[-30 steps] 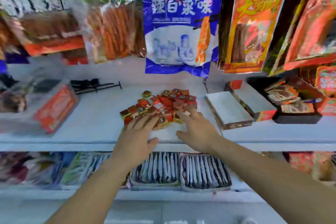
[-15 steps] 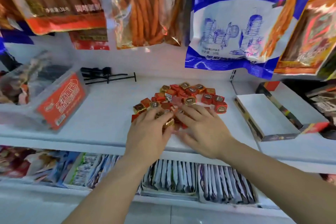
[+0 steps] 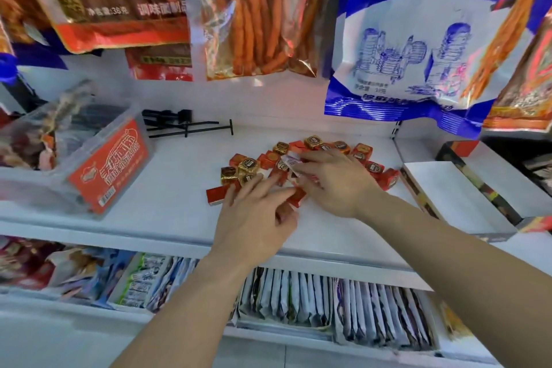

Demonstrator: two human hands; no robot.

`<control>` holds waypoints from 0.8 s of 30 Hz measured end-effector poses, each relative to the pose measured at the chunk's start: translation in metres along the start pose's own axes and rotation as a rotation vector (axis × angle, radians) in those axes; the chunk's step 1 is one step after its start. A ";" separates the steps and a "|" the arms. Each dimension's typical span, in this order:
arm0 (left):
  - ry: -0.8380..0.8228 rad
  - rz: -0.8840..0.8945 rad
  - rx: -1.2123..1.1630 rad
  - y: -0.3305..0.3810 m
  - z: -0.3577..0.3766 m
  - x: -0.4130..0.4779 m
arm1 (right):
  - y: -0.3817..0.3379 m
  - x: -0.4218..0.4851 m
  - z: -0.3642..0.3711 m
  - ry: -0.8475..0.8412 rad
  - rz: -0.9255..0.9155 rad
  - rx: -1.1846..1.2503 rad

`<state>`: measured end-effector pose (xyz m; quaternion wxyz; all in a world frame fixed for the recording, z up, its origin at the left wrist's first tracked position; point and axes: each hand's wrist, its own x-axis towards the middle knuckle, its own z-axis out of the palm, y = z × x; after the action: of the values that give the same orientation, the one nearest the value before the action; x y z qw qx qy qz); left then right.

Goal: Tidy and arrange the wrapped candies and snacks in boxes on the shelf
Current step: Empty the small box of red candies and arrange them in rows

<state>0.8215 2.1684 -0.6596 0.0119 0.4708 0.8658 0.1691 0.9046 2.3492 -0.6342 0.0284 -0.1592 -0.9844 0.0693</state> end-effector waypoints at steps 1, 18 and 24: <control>0.021 -0.014 0.009 -0.003 -0.001 -0.001 | 0.007 -0.003 0.001 0.023 0.023 0.002; 0.224 -0.118 -0.071 -0.016 0.007 0.013 | -0.020 0.041 -0.001 -0.134 0.287 0.187; 0.224 -0.092 -0.114 -0.022 0.005 0.012 | -0.014 0.035 -0.001 -0.116 0.213 0.255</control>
<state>0.7983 2.1683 -0.6690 -0.0502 0.4074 0.8714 0.2686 0.8667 2.3471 -0.6298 -0.0159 -0.2534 -0.9452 0.2052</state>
